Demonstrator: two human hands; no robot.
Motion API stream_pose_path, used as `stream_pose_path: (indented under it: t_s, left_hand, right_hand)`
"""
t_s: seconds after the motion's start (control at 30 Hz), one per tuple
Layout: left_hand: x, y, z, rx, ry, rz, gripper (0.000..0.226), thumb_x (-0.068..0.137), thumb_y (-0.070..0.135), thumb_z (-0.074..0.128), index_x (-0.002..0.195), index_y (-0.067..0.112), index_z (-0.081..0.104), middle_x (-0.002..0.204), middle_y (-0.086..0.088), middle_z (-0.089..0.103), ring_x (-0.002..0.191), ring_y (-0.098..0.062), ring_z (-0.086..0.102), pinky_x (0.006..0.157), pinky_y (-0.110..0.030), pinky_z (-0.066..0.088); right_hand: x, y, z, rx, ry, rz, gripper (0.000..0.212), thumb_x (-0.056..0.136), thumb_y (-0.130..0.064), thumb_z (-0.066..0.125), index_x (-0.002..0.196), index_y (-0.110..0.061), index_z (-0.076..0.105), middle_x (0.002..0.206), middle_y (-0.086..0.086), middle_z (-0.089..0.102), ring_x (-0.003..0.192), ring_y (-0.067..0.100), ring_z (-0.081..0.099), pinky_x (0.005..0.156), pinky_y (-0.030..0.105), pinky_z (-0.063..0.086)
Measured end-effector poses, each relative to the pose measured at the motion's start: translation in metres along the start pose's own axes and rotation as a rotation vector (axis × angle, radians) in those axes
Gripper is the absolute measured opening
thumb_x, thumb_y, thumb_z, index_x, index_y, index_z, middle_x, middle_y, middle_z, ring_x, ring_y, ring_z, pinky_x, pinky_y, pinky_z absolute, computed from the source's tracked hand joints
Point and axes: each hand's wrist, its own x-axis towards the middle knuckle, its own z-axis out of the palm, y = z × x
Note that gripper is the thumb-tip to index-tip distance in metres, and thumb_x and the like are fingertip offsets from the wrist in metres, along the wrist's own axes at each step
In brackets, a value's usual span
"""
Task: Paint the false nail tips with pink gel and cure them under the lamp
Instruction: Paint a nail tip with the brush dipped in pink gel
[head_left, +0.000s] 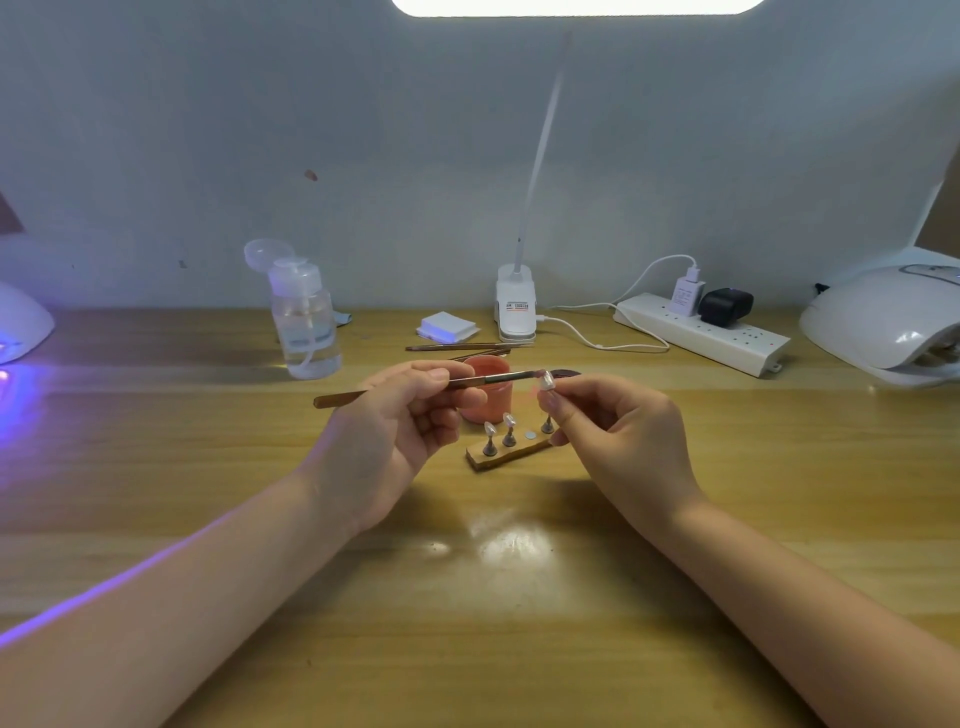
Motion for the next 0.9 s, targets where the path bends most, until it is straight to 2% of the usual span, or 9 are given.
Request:
stream_pose_path:
  t_s: [0.2,0.3,0.37,0.43,0.57,0.67,0.8,0.9]
  left_hand:
    - [0.000,-0.001,-0.002,0.035,0.008,0.082,0.019,0.076,0.011,0.059,0.079,0.014,0.078,0.078,-0.012,0.072,0.062,-0.012,0.060,0.057,-0.020,0.051]
    - [-0.008,0.000,0.003,0.257,-0.015,0.293,0.020,0.082,0.011,0.056,0.088,0.014,0.074,0.081,-0.008,0.074,0.068,-0.009,0.065,0.062,-0.018,0.051]
    - [-0.017,-0.001,0.010,0.441,-0.061,0.452,0.019,0.087,0.008,0.056,0.097,0.014,0.070,0.087,-0.001,0.075,0.077,-0.007,0.069,0.068,-0.014,0.051]
    - [-0.024,-0.004,0.017,0.577,-0.076,0.530,0.020,0.089,0.008,0.057,0.105,0.016,0.067,0.093,0.002,0.075,0.089,-0.009,0.070,0.074,-0.013,0.051]
    - [-0.030,-0.006,0.022,0.723,-0.016,0.610,0.023,0.088,0.014,0.059,0.106,0.026,0.066,0.099,0.009,0.073,0.099,-0.007,0.068,0.080,-0.013,0.048]
    - [-0.031,-0.006,0.022,0.801,-0.019,0.636,0.022,0.087,0.013,0.060,0.105,0.024,0.067,0.105,0.007,0.072,0.104,-0.006,0.066,0.084,-0.014,0.048]
    - [-0.035,-0.004,0.021,0.757,-0.034,0.646,0.013,0.086,0.019,0.059,0.095,0.021,0.067,0.090,0.010,0.072,0.092,-0.007,0.067,0.078,-0.014,0.048]
    - [-0.036,-0.004,0.023,0.746,0.008,0.663,0.013,0.087,0.020,0.058,0.097,0.020,0.067,0.092,0.012,0.072,0.090,-0.004,0.067,0.076,-0.011,0.047]
  right_hand:
    - [0.000,0.000,0.000,0.017,0.002,-0.001,0.013,0.083,-0.011,0.072,0.094,-0.017,0.072,0.078,0.000,0.072,0.063,0.013,0.069,0.064,0.038,0.058]
    - [0.001,0.001,0.001,0.043,0.031,0.030,0.012,0.084,-0.012,0.072,0.093,-0.020,0.072,0.077,-0.004,0.072,0.063,0.010,0.069,0.065,0.037,0.058]
    - [0.002,0.001,0.002,0.056,0.050,0.039,0.014,0.083,-0.012,0.073,0.093,-0.022,0.072,0.077,-0.006,0.072,0.062,0.010,0.069,0.066,0.035,0.059]
    - [0.002,0.001,0.002,0.068,0.057,0.040,0.015,0.083,-0.012,0.073,0.092,-0.023,0.071,0.077,-0.007,0.072,0.062,0.009,0.069,0.065,0.034,0.059]
    - [0.001,0.002,0.002,0.066,0.054,0.025,0.014,0.083,-0.012,0.073,0.093,-0.022,0.072,0.077,-0.007,0.072,0.063,0.009,0.069,0.065,0.034,0.059]
    - [0.001,0.002,0.002,0.062,0.062,0.016,0.013,0.083,-0.012,0.073,0.091,-0.022,0.073,0.076,-0.008,0.072,0.062,0.009,0.068,0.065,0.033,0.059]
    - [0.001,0.004,0.001,0.036,0.049,0.004,0.013,0.084,-0.013,0.073,0.093,-0.022,0.072,0.077,-0.008,0.072,0.063,0.008,0.068,0.064,0.031,0.059]
    - [0.001,0.004,0.001,0.036,0.052,-0.004,0.014,0.083,-0.013,0.073,0.093,-0.023,0.072,0.077,-0.009,0.072,0.064,0.008,0.068,0.065,0.030,0.059]
